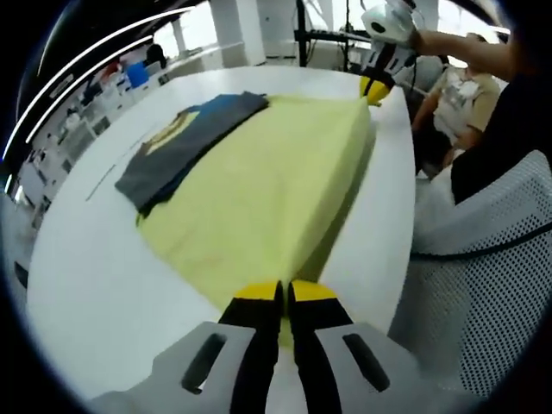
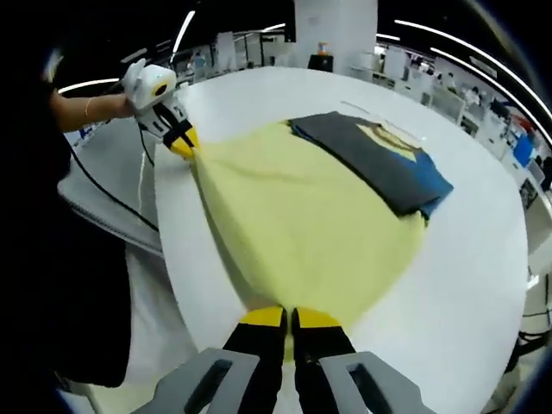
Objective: Fold the garment on the visible template until the final outline fits inside the template.
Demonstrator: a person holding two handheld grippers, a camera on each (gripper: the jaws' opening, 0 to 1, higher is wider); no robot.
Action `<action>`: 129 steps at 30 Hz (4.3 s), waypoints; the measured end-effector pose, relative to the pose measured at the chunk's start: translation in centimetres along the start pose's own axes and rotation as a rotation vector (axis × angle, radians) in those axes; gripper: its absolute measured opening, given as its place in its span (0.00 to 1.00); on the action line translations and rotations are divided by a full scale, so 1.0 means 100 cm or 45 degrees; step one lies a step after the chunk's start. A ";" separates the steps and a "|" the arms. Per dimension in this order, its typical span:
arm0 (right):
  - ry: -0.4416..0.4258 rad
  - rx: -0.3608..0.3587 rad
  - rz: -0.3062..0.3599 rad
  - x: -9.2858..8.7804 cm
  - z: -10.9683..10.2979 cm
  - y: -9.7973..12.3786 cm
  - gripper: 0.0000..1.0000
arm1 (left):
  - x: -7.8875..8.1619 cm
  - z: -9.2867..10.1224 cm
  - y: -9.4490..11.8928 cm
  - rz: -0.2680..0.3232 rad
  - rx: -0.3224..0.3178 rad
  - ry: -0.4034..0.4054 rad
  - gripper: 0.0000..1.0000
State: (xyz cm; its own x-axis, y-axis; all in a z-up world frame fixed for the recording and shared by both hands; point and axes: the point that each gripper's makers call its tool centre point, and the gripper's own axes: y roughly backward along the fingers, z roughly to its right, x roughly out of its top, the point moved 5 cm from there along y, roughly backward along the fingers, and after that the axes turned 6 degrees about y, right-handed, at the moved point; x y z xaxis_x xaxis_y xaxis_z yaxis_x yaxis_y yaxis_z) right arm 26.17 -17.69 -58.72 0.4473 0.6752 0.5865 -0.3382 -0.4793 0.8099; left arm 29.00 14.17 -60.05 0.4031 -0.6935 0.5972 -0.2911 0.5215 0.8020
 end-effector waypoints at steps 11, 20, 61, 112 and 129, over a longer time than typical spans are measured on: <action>-0.009 -0.031 0.025 0.013 -0.005 0.016 0.00 | 0.008 0.002 0.018 -0.003 0.033 0.117 0.00; 0.005 -0.033 0.046 0.023 -0.013 0.030 0.00 | 0.010 0.005 0.038 -0.020 0.016 0.143 0.00; 0.058 -0.027 -0.024 0.048 -0.023 0.073 0.00 | 0.034 0.018 0.082 -0.070 -0.062 0.072 0.00; 0.199 -0.509 0.175 0.146 0.125 0.061 0.00 | 0.157 -0.121 0.074 0.358 0.445 -0.003 0.00; 0.164 -0.551 0.124 0.149 0.175 0.016 0.00 | 0.159 -0.174 0.023 0.352 0.384 0.107 0.00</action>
State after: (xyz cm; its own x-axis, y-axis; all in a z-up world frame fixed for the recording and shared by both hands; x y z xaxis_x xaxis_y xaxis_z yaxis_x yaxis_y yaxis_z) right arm 46.83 -18.21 -48.41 0.2993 0.7160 0.6307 -0.7001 -0.2844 0.6550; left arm 49.82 12.97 -48.86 0.3399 -0.4981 0.7977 -0.6344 0.5047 0.5855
